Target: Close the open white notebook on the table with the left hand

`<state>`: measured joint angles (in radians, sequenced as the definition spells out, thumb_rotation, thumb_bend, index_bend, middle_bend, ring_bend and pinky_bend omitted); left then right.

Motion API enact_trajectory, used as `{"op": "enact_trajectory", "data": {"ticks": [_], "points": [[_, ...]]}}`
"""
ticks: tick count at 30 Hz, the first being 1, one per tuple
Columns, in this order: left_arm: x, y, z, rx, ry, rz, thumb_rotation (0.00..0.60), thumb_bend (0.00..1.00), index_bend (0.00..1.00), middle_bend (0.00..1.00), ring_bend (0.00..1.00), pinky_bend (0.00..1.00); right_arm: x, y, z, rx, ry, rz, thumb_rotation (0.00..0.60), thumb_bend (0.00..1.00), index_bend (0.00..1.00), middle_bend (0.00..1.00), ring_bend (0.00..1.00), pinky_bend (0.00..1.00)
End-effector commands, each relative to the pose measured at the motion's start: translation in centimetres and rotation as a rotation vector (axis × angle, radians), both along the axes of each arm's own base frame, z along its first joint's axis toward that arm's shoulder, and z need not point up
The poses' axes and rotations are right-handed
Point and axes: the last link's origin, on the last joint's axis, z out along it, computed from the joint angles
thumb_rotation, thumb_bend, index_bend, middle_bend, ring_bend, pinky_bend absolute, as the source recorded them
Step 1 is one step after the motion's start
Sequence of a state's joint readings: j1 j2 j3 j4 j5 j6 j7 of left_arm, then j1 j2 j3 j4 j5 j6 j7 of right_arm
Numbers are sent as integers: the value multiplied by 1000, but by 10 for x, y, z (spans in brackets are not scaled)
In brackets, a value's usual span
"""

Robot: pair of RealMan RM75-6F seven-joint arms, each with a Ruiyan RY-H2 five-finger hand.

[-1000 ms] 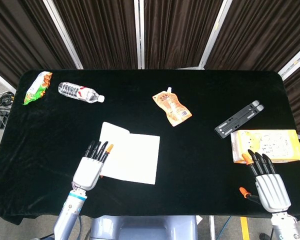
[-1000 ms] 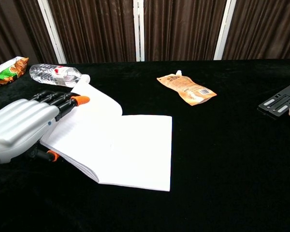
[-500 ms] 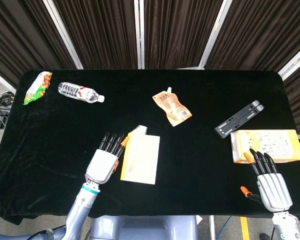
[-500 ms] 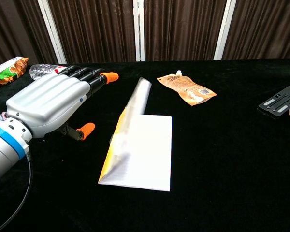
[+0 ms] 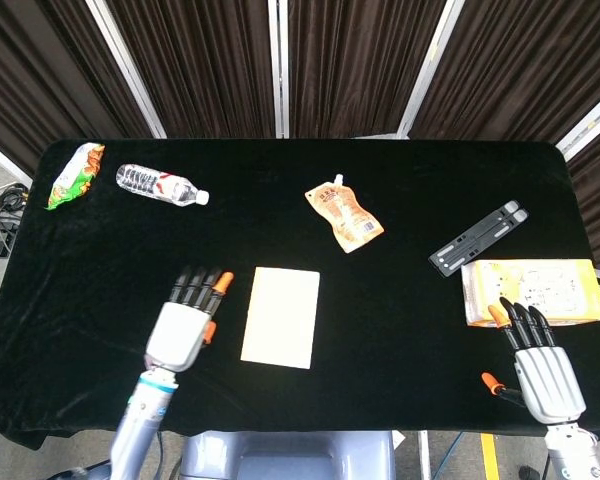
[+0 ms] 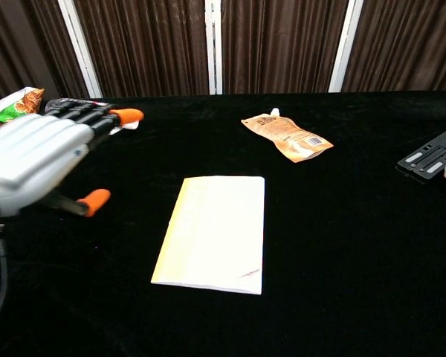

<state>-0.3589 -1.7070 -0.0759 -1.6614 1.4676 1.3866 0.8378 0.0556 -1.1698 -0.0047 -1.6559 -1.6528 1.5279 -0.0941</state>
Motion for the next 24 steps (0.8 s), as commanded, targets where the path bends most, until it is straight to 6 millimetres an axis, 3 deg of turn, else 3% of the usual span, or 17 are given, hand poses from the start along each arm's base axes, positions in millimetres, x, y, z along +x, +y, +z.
{"op": "enact_trajectory", "data": {"ticks": [1,10,12,15,17,24], "points": [[-25,-9,20,29,-7,59,600,415,0,0,0,0,0,0,-1,1,2,0,600,64,0,0,0,0],[-82,-36,73,104,4,198,600,395,0,0,0,0,0,1,-5,2,22,-2,600,63,0,0,0,0],[-93,-46,82,128,-1,230,600,331,0,0,0,0,0,1,-6,4,26,-3,600,63,0,0,0,0],[-107,-59,92,145,-33,271,600,145,0,0,0,0,0,1,-7,6,27,-2,600,63,0,0,0,0],[-114,-63,99,165,-31,279,600,89,0,0,0,0,1,0,-8,9,27,1,600,63,0,0,0,0],[-118,-67,110,191,-57,278,600,79,0,0,0,0,1,0,-11,21,37,6,600,63,0,0,0,0]]}}
